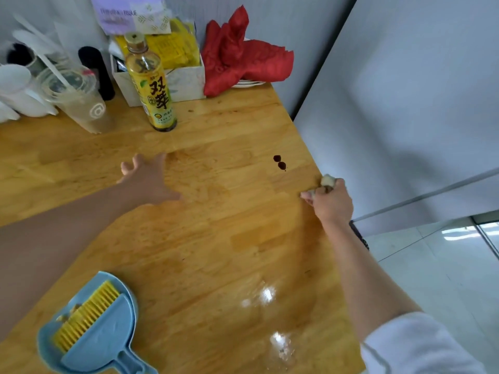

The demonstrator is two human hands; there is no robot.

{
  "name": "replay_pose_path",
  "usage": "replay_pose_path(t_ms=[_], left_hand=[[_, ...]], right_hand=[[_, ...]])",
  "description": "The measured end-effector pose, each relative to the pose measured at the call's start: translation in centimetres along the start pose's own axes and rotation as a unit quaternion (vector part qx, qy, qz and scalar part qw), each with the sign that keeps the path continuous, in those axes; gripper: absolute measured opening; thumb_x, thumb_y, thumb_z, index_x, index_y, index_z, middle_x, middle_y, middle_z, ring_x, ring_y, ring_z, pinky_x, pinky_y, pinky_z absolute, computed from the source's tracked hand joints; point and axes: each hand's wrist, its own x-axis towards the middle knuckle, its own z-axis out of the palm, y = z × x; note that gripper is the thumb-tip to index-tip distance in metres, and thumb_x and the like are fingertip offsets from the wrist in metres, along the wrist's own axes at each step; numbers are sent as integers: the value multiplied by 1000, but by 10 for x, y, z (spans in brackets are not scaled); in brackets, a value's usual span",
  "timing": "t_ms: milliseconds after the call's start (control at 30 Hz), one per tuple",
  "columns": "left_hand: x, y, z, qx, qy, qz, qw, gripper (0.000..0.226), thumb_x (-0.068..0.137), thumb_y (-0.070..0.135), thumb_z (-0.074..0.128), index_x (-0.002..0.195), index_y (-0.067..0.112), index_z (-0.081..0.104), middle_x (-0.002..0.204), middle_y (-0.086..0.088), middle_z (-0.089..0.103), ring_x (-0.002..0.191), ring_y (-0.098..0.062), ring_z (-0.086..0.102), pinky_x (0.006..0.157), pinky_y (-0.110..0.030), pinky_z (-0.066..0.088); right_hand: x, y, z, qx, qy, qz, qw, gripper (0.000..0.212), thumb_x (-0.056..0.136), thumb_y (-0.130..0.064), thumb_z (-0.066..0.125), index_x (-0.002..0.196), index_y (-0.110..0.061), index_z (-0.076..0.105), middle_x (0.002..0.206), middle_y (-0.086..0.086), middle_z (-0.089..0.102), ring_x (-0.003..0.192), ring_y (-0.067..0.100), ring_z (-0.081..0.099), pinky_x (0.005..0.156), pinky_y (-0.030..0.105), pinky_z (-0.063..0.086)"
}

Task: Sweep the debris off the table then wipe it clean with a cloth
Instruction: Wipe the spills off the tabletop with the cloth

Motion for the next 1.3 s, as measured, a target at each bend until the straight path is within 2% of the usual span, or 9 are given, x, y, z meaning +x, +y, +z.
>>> replay_pose_path(t_ms=[100,267,467,600,733,933,1067,1200,1300], left_hand=[[19,1,-9,22,-34,-38,998,144,49,83,71,154,37,-17,160,-26,-10,145,-53,-1,116,-64,15],[36,8,-14,70,-72,-45,994,145,49,85,71,153,37,-18,158,-30,-7,145,-52,1,114,-66,18],[26,19,-22,59,-100,-47,992,137,64,69,77,154,30,-18,157,-33,-9,145,-51,-9,115,-68,10],[29,19,-23,49,-106,-59,991,140,60,72,77,154,31,-19,156,-35,-9,145,-54,-5,113,-69,14],[20,29,-32,65,-111,-51,990,129,73,67,72,154,24,-21,156,-35,-11,144,-56,-4,115,-66,17],[17,27,-32,77,-117,-44,989,129,75,67,70,153,22,-22,154,-38,-11,144,-56,-5,115,-66,15],[20,28,-32,77,-115,-46,989,129,76,68,69,153,22,-23,153,-39,-12,142,-59,-5,115,-65,15],[32,23,-21,103,-108,-39,988,135,70,76,67,152,20,-25,153,-39,0,145,-51,-5,112,-69,17],[34,19,-20,97,-112,-34,988,137,68,78,66,151,21,-27,152,-41,-2,145,-51,-9,111,-72,14]], right_hand=[[-27,-25,38,-2,-64,-148,987,18,101,-30,51,119,-31,48,83,-14,73,66,-2,66,56,28,53],[-54,-26,52,-139,-228,-510,818,28,99,-32,53,126,-33,57,114,-12,68,67,4,61,52,22,49],[47,-38,27,-68,17,-42,997,24,102,-24,46,124,-16,51,110,7,67,82,24,64,63,29,40],[-22,-85,65,-73,-91,-239,964,18,103,-25,47,117,-24,58,85,-20,59,54,-6,45,47,22,40],[-43,-72,72,-137,-253,-492,822,30,97,-28,53,126,-33,59,122,-15,65,72,5,63,57,24,53],[47,-70,29,-60,5,-51,997,17,103,-22,43,119,-23,48,85,-11,60,61,4,46,58,30,34],[-6,-108,81,-50,-96,-237,965,19,97,-26,48,101,-44,54,112,-15,68,72,0,63,59,25,44],[-56,-94,85,-127,-258,-493,821,30,94,-30,55,122,-35,66,127,-12,66,86,7,67,65,20,46],[0,-74,64,-113,-153,-366,911,32,95,-28,55,126,-30,62,109,-6,71,82,16,67,64,24,47]])
